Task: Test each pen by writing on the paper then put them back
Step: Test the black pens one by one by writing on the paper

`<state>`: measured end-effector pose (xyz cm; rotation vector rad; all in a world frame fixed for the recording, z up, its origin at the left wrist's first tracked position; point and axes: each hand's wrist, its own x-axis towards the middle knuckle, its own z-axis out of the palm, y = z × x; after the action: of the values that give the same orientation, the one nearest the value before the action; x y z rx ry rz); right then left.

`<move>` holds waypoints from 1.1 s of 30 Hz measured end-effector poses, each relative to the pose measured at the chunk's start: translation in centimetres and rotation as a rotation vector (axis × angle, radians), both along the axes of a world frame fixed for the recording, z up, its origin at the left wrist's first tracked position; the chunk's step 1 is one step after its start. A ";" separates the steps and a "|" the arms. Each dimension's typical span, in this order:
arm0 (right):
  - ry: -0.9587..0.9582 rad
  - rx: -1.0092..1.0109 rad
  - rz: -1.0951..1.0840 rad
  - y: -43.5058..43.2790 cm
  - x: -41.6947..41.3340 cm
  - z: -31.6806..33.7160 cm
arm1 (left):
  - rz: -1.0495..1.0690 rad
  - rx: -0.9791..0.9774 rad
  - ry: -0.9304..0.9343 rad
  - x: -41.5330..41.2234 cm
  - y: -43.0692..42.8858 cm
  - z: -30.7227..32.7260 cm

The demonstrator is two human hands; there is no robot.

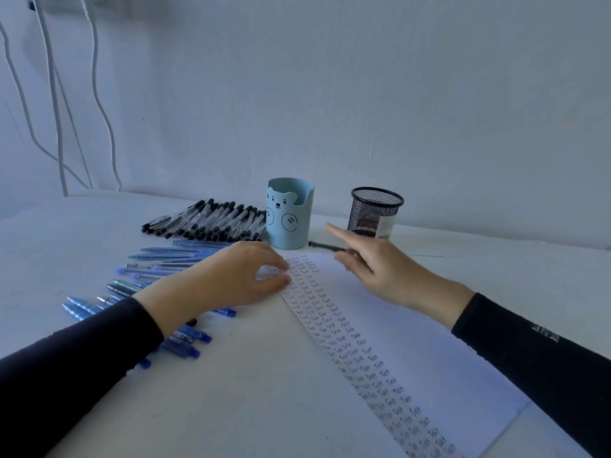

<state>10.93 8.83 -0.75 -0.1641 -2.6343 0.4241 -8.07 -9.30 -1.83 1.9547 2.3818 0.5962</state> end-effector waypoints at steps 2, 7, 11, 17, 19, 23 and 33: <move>0.007 0.001 0.006 0.3 0.9 -0.7 | -0.005 0.000 -0.005 -0.1 0.0 0.0; 0.070 -0.042 0.054 1.3 1.0 -1.6 | -0.003 -0.004 -0.001 -0.1 0.1 0.0; -0.004 0.030 0.040 1.4 0.9 -2.1 | -0.006 0.000 -0.003 -0.1 -0.1 0.0; 0.008 -0.034 -0.003 2.4 1.2 -0.9 | -0.067 0.215 0.019 2.0 1.0 0.5; 0.109 -0.162 -0.102 2.9 1.8 -0.2 | -0.106 0.234 0.017 3.4 1.8 0.4; 0.261 -0.391 -0.260 3.7 2.7 -0.6 | -0.115 0.191 0.043 5.0 2.9 -0.1; 0.229 -0.386 -0.299 3.9 2.7 -1.5 | 0.247 0.833 -0.066 -1.8 -0.9 5.3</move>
<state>13.64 12.70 -2.29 -0.5866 -2.2329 0.7895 -9.91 -10.19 3.46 1.7620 2.5799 1.8744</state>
